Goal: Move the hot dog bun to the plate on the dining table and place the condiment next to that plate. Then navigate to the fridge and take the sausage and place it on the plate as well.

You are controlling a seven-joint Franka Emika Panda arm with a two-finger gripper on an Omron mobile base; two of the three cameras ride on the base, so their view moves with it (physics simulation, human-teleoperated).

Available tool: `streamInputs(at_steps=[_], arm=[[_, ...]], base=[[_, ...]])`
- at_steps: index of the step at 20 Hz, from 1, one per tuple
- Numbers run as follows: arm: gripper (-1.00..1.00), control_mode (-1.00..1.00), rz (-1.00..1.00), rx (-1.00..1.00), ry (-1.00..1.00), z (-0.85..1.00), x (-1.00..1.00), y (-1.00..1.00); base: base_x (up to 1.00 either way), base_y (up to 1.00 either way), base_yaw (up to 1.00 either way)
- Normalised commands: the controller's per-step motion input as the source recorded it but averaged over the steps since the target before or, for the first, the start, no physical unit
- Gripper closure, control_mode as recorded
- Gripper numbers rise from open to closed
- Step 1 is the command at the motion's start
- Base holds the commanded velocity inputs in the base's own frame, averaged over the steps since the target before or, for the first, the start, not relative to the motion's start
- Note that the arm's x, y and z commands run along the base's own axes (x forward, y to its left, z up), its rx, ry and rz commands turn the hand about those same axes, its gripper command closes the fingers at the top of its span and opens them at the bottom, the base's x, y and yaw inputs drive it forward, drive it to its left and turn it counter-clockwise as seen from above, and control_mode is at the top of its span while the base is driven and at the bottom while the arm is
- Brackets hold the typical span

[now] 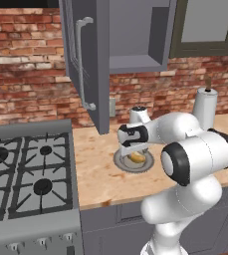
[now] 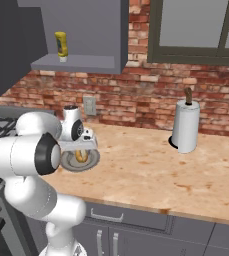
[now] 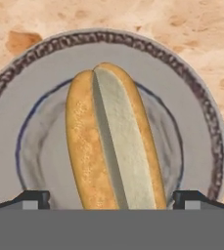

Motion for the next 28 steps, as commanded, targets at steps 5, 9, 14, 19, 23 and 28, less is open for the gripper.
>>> streamInputs(at_steps=[5,9,14,19,23,28], arm=[[-1.00,-1.00,0.00,0.00,0.00,-0.20,0.03,-0.05],[-1.00,-1.00,0.00,0.00,0.00,-0.21,0.07,-0.04],[1.00,-1.00,0.00,0.00,0.00,-0.23,0.01,0.00],[1.00,-1.00,0.00,0.00,-0.01,-0.05,-0.04,0.00],[1.00,-1.00,0.01,0.00,-0.15,0.23,-0.31,-0.01],[1.00,-1.00,0.03,0.00,-0.17,0.57,-0.43,-0.01]], base=[[0.00,0.00,0.00],[0.00,0.00,0.00],[0.00,0.00,0.00],[0.00,0.00,0.00],[0.00,0.00,0.00],[0.00,0.00,0.00]])
